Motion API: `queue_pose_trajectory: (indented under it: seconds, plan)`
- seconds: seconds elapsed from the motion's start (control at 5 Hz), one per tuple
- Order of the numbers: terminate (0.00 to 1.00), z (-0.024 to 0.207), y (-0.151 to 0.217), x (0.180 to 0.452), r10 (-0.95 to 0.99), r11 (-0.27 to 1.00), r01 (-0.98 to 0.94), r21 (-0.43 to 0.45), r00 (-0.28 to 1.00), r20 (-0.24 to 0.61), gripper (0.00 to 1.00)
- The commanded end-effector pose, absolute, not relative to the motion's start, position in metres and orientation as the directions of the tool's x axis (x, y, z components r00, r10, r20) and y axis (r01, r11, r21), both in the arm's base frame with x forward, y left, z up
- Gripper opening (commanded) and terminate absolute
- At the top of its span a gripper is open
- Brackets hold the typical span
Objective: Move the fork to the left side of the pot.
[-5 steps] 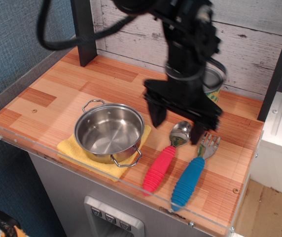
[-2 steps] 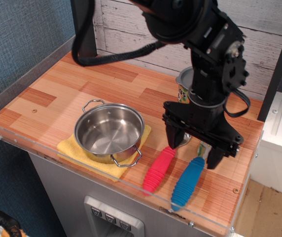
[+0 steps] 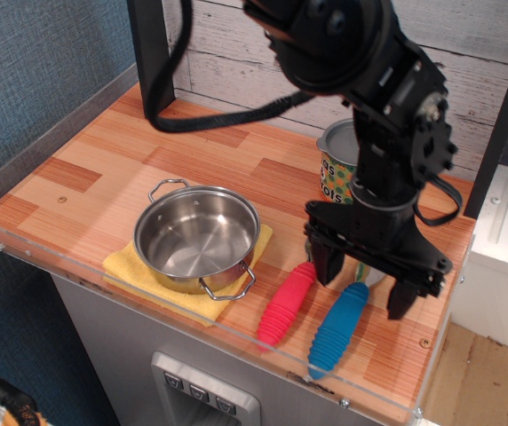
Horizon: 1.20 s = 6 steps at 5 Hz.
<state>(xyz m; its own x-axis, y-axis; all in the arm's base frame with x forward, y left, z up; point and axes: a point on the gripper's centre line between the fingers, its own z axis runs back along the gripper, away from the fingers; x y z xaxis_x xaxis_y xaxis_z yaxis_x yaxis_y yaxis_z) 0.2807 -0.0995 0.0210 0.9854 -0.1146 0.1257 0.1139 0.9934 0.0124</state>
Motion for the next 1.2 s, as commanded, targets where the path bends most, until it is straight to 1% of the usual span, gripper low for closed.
queue_pose_trajectory:
  seconds: [0.0, 0.2, 0.4, 0.6, 0.8, 1.0]
  plan:
    - [0.00, 0.015, -0.104, 0.282, -0.106, 0.994, 0.106, 0.008, 0.988, 0.114, 1.00]
    - [0.00, 0.010, -0.102, 0.283, -0.084, 0.996, 0.086, -0.008, 0.991, 0.105, 1.00]
    - [0.00, 0.010, -0.102, 0.282, -0.073, 0.997, 0.076, -0.022, 0.991, 0.110, 0.00]
    - [0.00, 0.012, -0.103, 0.282, -0.084, 0.996, 0.087, -0.018, 0.990, 0.115, 0.00]
    - [0.00, 0.021, -0.102, 0.282, -0.077, 0.997, 0.080, -0.019, 0.988, 0.136, 0.00]
    - [0.00, 0.039, -0.098, 0.283, -0.044, 0.998, 0.050, -0.030, 0.984, 0.172, 0.00]
